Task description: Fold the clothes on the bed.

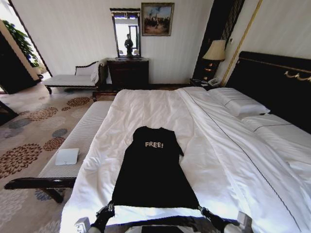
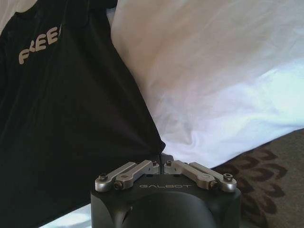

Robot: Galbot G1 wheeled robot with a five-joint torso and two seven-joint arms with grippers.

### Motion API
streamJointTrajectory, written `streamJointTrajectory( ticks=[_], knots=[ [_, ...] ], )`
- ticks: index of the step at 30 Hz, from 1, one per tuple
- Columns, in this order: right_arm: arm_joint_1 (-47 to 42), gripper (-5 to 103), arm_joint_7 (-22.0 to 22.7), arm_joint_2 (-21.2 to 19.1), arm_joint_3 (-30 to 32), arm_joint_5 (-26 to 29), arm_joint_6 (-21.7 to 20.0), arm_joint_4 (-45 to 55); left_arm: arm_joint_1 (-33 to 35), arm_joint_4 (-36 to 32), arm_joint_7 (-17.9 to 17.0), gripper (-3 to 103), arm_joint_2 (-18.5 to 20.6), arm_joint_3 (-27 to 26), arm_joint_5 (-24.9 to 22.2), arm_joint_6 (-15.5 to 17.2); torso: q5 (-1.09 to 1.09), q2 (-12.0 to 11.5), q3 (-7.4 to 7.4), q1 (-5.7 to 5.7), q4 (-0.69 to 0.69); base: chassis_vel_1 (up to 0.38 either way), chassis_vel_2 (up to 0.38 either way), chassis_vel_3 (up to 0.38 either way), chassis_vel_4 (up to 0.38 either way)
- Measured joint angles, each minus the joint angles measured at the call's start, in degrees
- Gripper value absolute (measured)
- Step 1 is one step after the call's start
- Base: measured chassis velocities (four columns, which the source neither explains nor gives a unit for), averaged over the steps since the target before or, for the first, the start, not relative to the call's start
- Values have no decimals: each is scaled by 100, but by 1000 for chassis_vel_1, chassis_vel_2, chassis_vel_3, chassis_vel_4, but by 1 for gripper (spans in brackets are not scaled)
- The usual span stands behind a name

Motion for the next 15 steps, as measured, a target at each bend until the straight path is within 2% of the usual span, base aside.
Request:
streamJointTrajectory(
  ticks=[8, 15],
  knots=[
    [-207, 0, 128, 25, -250, -297, -176, 162, 474, -50, 141, 1, -12, -381, -3, -97, 0, 0, 0, 0, 1, 0, 0, 0, 0],
    [-250, 0, 149, 45, -329, -444, -211, 81, 651, 0, 149, 1, -61, -325, 93, -191, 0, 0, 0, 0, 1, 0, 0, 0, 0]
  ],
)
